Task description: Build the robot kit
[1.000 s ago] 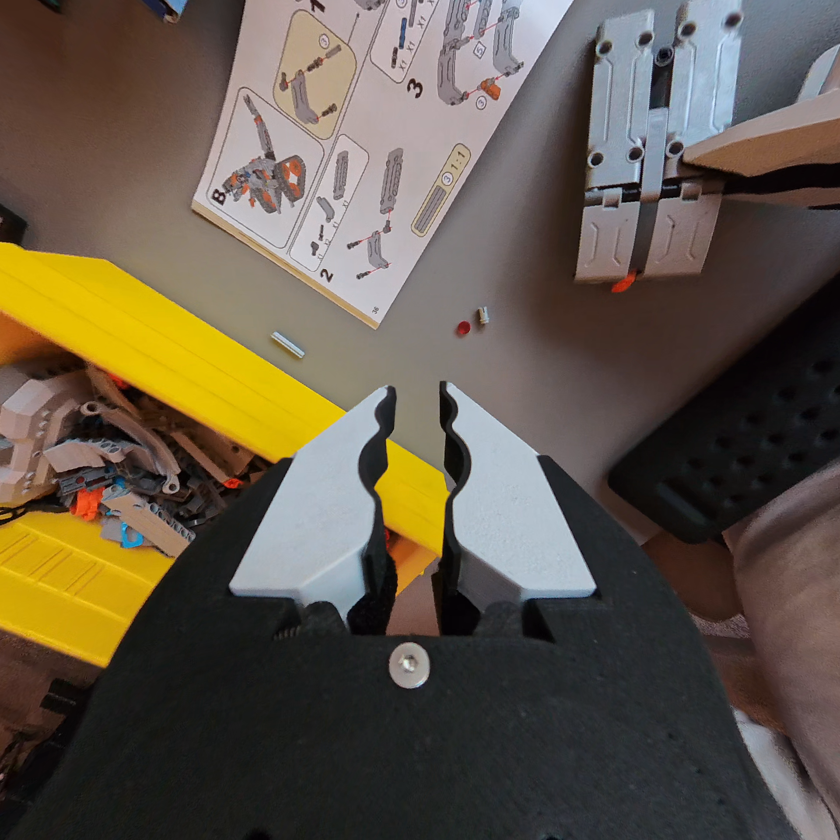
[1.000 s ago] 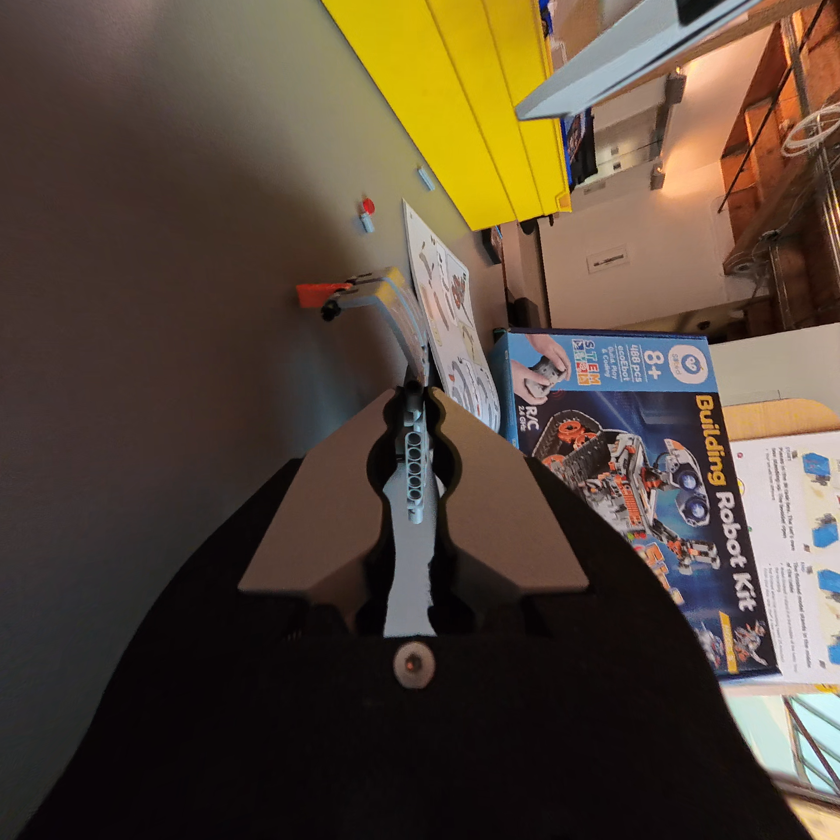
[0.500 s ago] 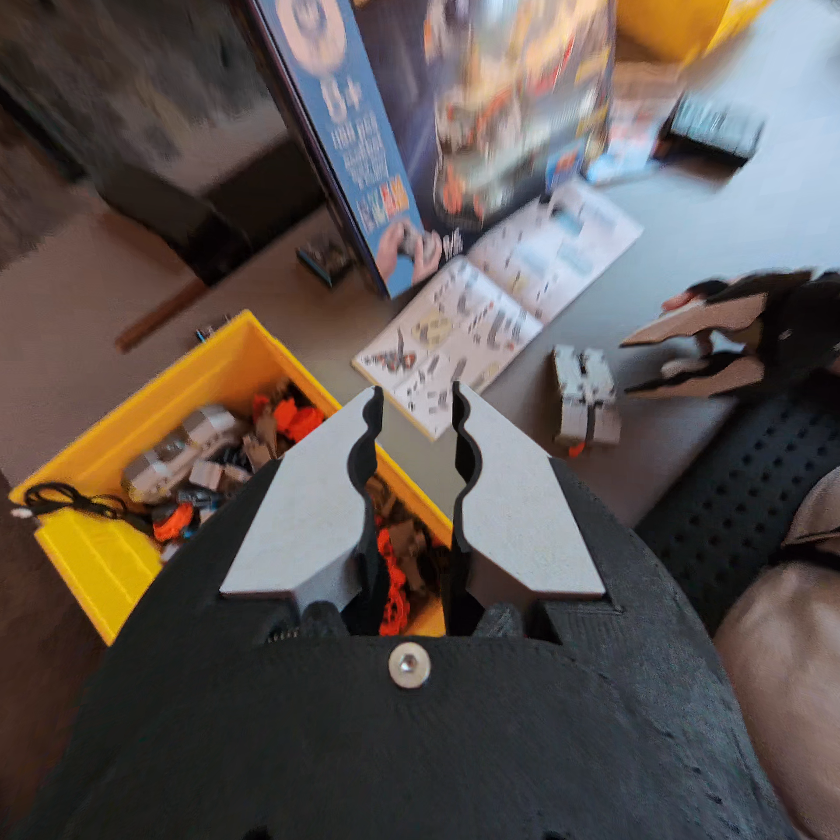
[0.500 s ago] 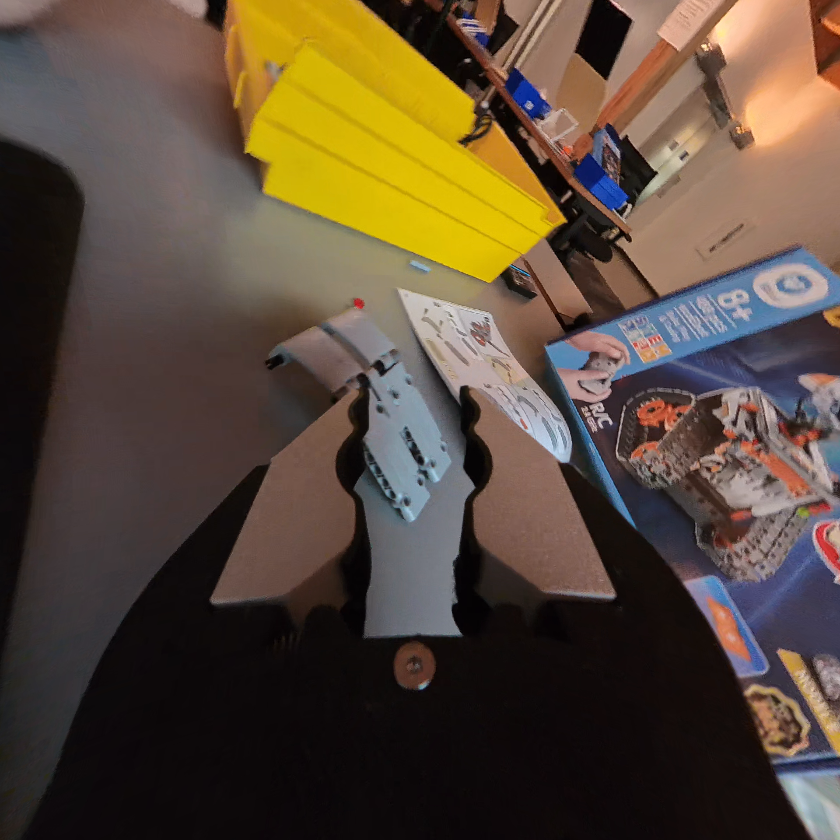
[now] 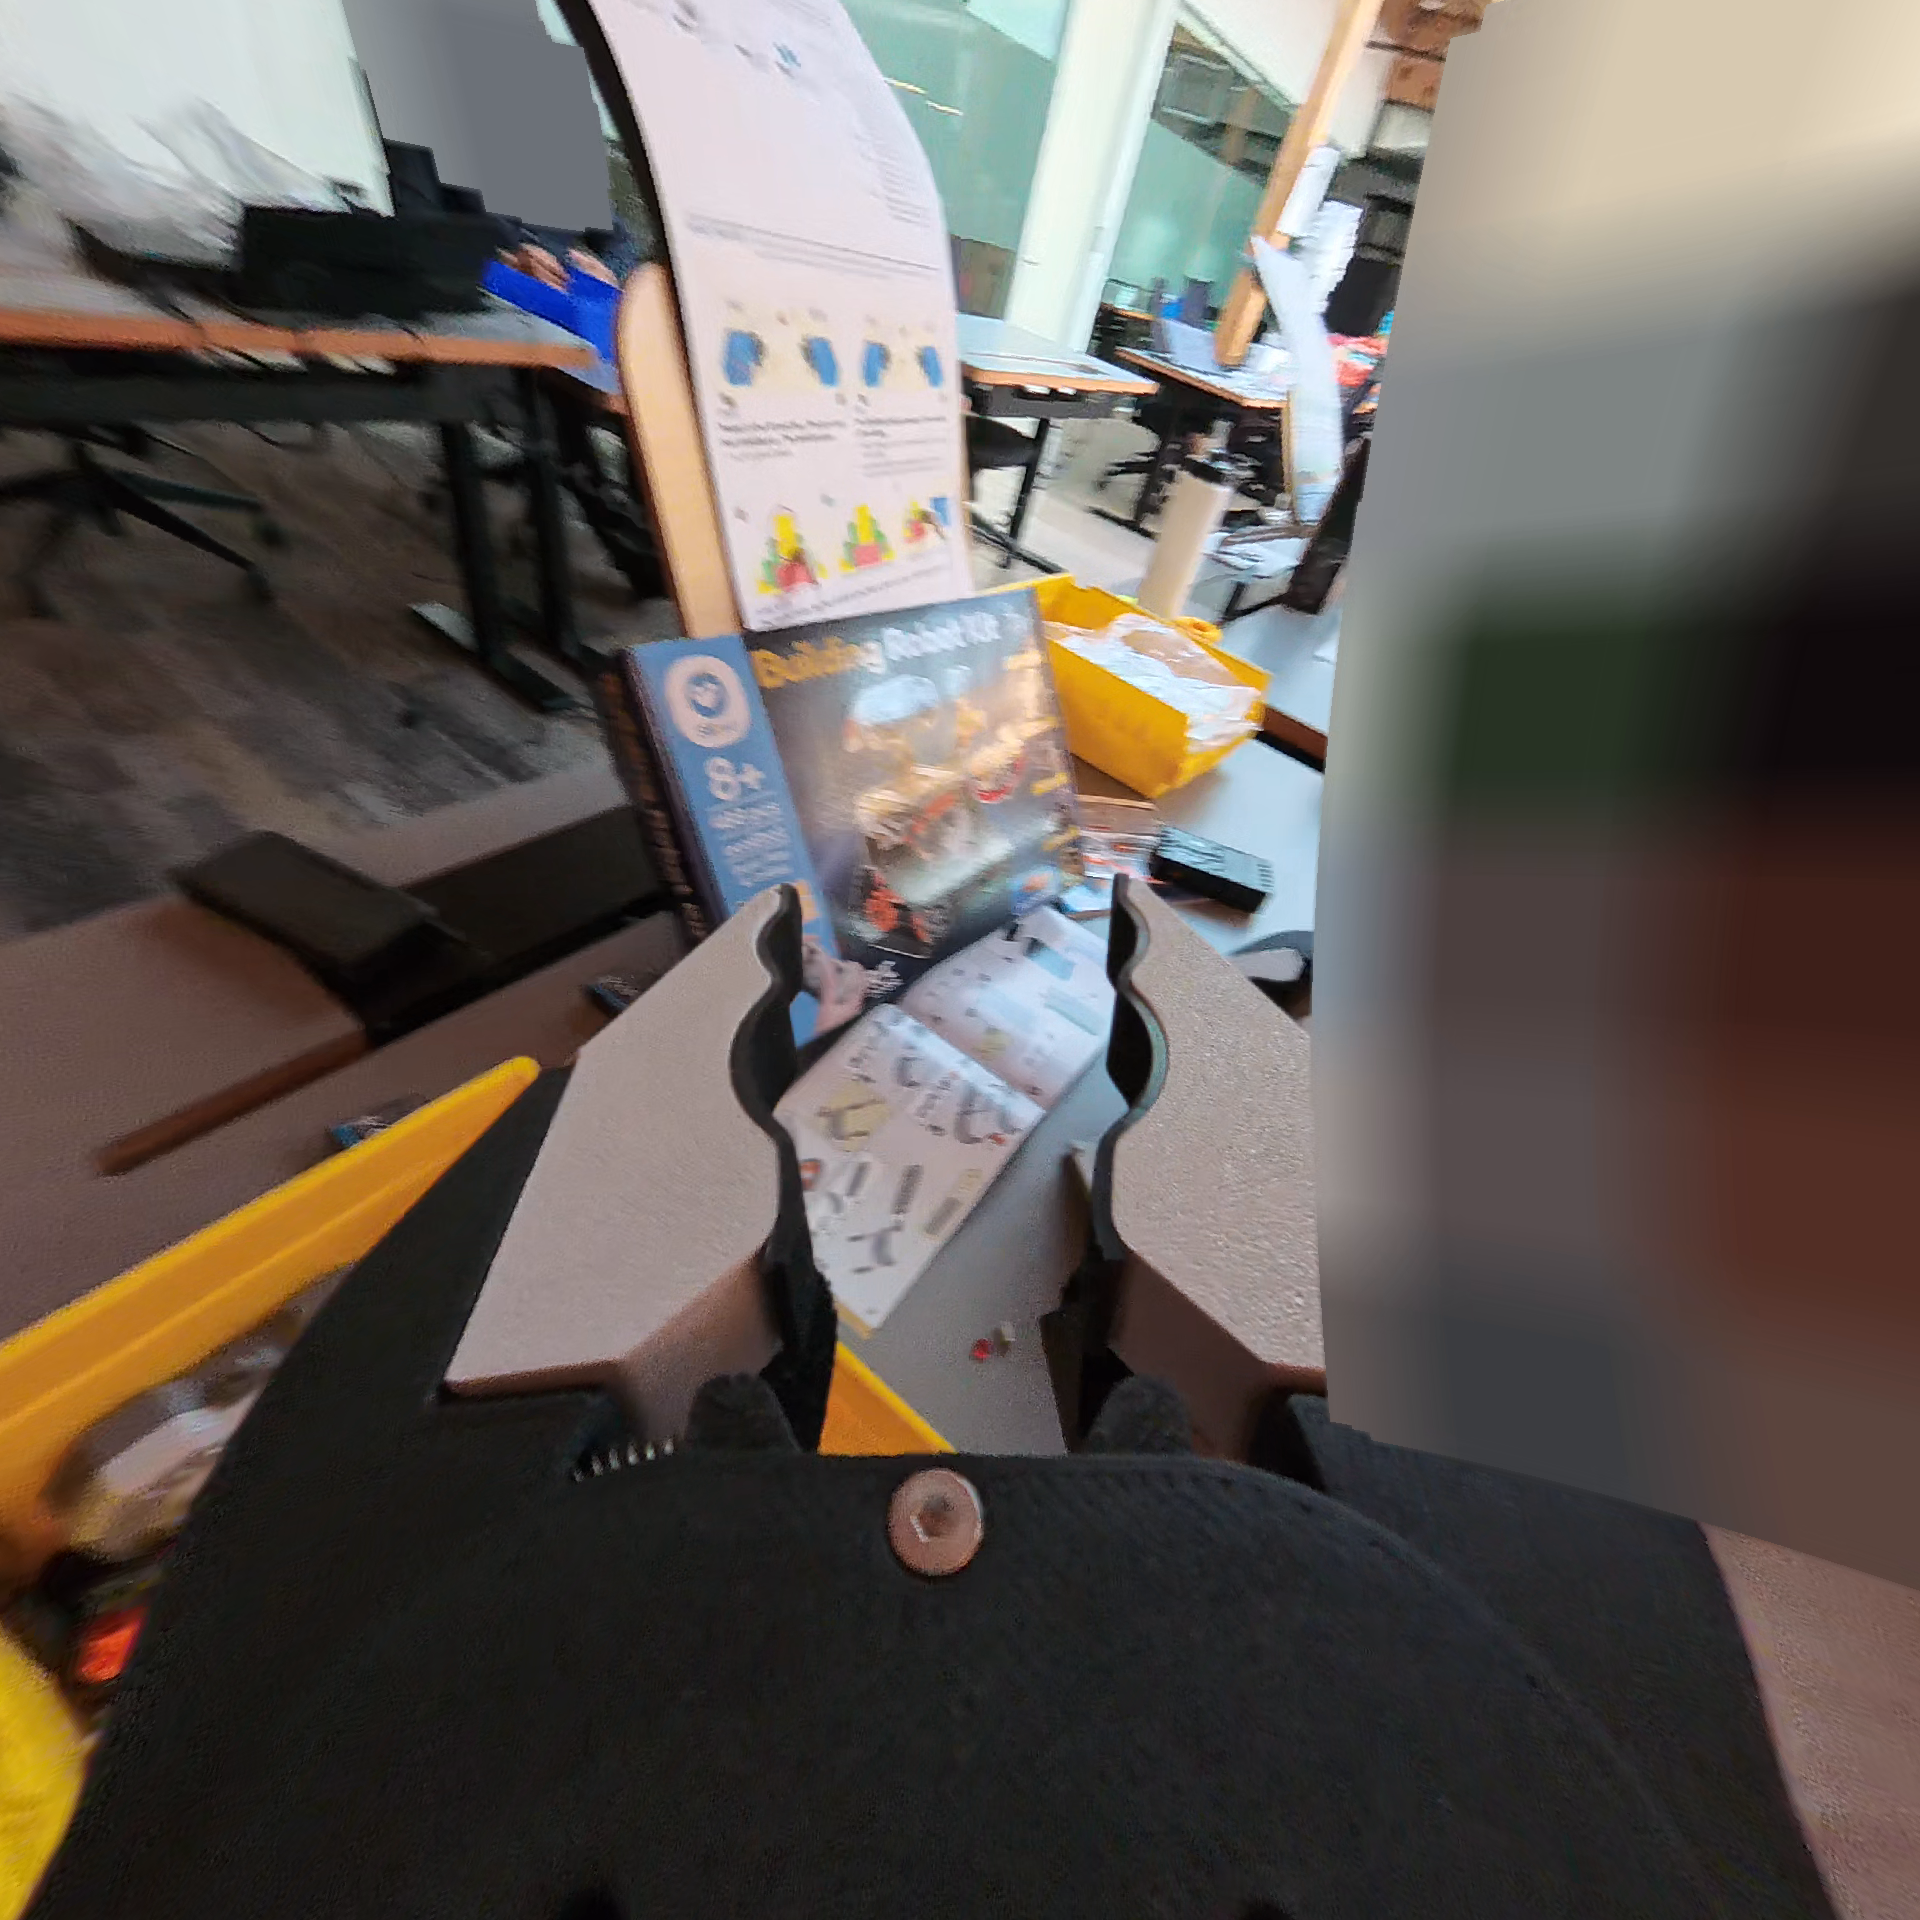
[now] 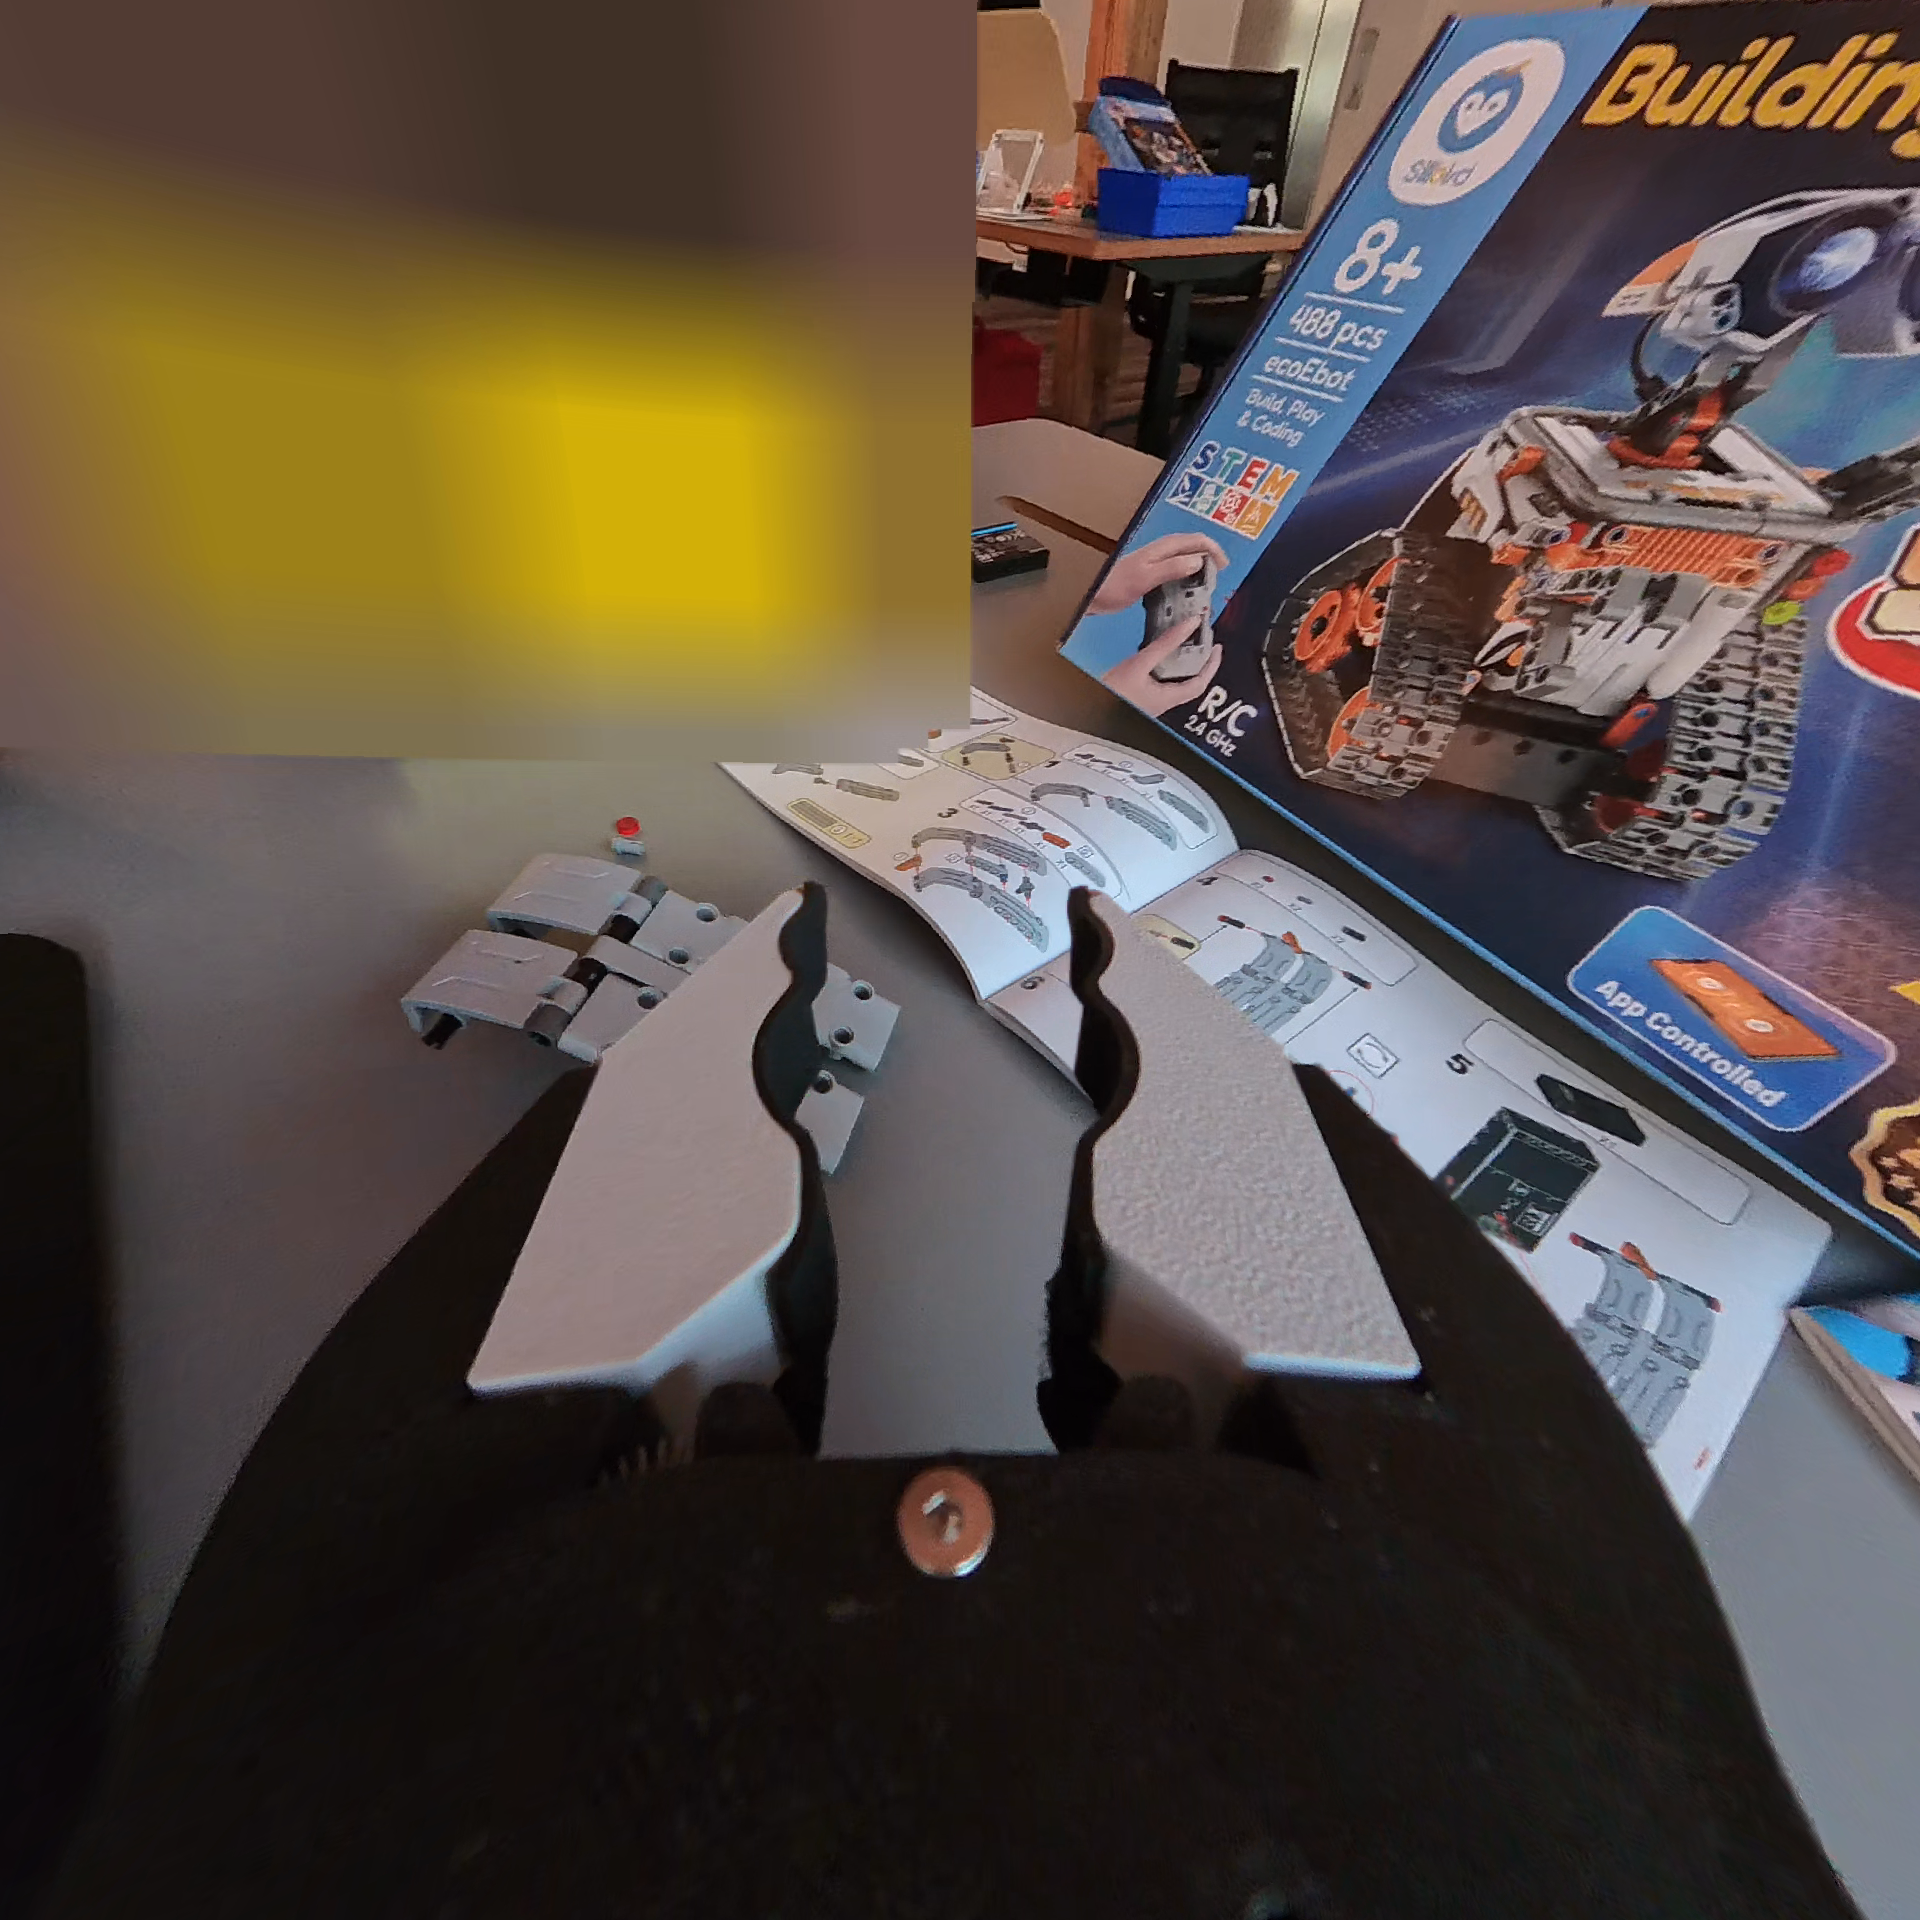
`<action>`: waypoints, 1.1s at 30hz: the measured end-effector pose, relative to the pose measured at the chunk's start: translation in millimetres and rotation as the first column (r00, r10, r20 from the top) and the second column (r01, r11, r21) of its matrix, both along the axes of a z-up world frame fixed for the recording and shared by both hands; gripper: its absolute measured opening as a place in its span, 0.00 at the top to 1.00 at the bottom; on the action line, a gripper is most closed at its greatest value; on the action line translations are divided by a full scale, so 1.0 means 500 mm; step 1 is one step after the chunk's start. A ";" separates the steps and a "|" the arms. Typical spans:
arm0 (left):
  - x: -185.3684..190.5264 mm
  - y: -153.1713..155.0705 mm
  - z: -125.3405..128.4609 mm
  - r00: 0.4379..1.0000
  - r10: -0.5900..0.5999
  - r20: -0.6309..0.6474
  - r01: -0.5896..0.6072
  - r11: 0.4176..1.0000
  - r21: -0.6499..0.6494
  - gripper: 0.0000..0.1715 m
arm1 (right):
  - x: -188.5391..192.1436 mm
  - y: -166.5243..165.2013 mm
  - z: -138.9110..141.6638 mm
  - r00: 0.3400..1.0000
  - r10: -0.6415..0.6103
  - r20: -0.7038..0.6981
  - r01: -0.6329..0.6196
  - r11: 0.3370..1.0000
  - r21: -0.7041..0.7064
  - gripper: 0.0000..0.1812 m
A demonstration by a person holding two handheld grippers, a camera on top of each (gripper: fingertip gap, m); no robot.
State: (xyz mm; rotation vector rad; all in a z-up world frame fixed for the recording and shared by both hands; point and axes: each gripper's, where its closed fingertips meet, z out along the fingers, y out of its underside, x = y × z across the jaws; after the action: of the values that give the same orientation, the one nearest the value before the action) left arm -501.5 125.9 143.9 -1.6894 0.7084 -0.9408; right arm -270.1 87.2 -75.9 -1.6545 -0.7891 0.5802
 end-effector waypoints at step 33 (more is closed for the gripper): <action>-0.314 0.027 -0.340 0.612 0.263 -0.746 -0.629 0.733 -0.258 0.81 | 0.032 0.049 -0.046 0.975 -0.135 0.178 0.133 0.991 0.025 0.76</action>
State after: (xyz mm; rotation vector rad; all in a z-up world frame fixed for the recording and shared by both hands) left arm -658.5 139.4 -26.2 -2.5837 0.4179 -0.0775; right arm -254.4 111.6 -98.9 -1.7498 -0.8011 0.3335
